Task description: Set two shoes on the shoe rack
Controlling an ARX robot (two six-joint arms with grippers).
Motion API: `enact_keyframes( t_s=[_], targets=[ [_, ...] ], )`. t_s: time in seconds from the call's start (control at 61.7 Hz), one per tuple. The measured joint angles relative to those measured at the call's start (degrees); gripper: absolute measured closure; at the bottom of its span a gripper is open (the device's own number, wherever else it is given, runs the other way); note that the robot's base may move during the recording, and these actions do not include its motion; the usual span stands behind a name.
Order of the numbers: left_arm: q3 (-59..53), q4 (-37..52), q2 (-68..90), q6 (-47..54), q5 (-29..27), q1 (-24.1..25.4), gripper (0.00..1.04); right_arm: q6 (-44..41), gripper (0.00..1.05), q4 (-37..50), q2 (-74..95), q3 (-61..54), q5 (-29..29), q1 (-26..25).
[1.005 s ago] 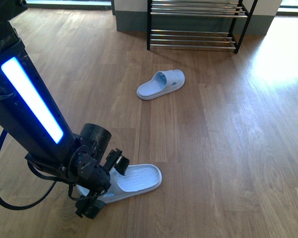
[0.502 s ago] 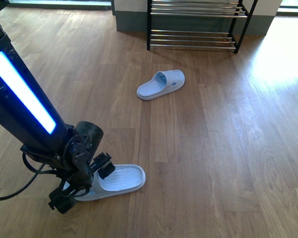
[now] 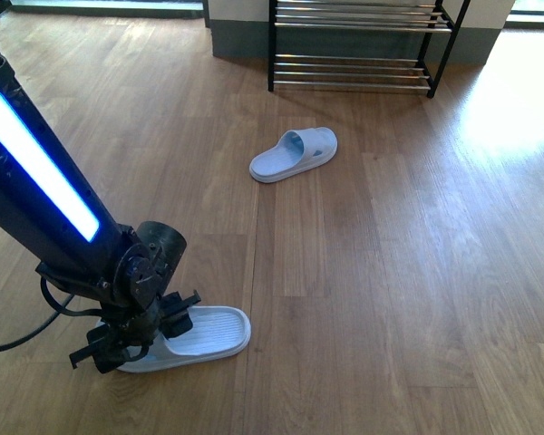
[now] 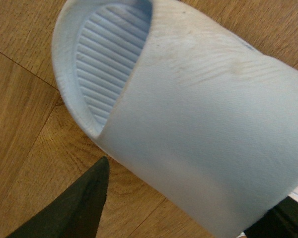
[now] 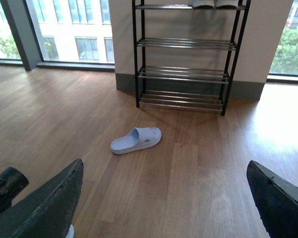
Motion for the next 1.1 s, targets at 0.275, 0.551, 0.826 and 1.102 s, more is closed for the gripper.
enact_keyframes(
  t_s=[0.275,0.551,0.826,1.102],
  targets=[
    [0.13,-0.66,-0.11,1.95,-0.39,-0.15,0.85,0.0,0.09,0.0,0.0,0.0,0.0,0.0],
    [0.5,-2.82,-0.46,10.45,0.61,-0.72,1.02,0.0,0.09,0.0,0.0,0.0,0.0,0.0],
    [-2.75,-3.06,-5.62,25.14,1.6,-0.92,1.02,0.0,0.09,0.0,0.0,0.0,0.02,0.0],
    [-11.69,3.32,-21.64,38.75,1.18,0.42,1.02,0.0,0.09,0.0,0.0,0.0,0.0,0.0]
  ],
)
